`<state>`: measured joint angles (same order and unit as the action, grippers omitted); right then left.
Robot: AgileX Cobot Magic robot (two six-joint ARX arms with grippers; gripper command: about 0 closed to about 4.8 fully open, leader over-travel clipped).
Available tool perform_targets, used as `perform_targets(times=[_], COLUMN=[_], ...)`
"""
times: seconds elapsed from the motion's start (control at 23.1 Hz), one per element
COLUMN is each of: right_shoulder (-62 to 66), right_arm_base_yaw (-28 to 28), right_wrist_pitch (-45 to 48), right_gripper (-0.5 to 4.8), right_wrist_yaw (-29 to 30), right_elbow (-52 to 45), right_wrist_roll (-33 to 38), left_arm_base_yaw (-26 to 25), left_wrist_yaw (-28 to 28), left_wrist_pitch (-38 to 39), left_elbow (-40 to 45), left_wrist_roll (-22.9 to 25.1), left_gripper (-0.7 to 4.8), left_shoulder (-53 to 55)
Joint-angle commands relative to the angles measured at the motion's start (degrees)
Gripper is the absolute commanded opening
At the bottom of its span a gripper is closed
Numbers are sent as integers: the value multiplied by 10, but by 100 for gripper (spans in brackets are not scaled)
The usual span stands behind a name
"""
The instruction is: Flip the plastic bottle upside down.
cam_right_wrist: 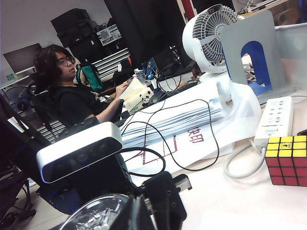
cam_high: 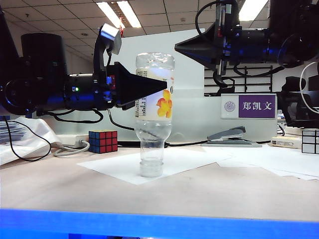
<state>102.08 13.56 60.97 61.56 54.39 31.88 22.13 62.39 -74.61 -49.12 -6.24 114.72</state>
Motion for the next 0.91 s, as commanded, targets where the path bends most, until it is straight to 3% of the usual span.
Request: perform_targets(times=[0.04, 0.22, 0.91], right_shoulder=[-3, -3, -3], right_arm_base_yaw=[0, 0, 2], right_wrist_pitch=[10, 10, 10], right_gripper=[-9, -9, -9], right_wrist_yaw=[3, 3, 2], right_elbow=[1, 1, 1], right_wrist_roll=[0, 0, 7], left_arm_base_yaw=[0, 0, -1], left_wrist_yaw=[3, -9, -44], left_wrist_pitch=[-10, -59, -85], left_elbow=[-2, -2, -8], left_wrist_roll=[-18, -47, -91], left_gripper=[410, 477, 479], left_shoulder=[-1, -2, -29])
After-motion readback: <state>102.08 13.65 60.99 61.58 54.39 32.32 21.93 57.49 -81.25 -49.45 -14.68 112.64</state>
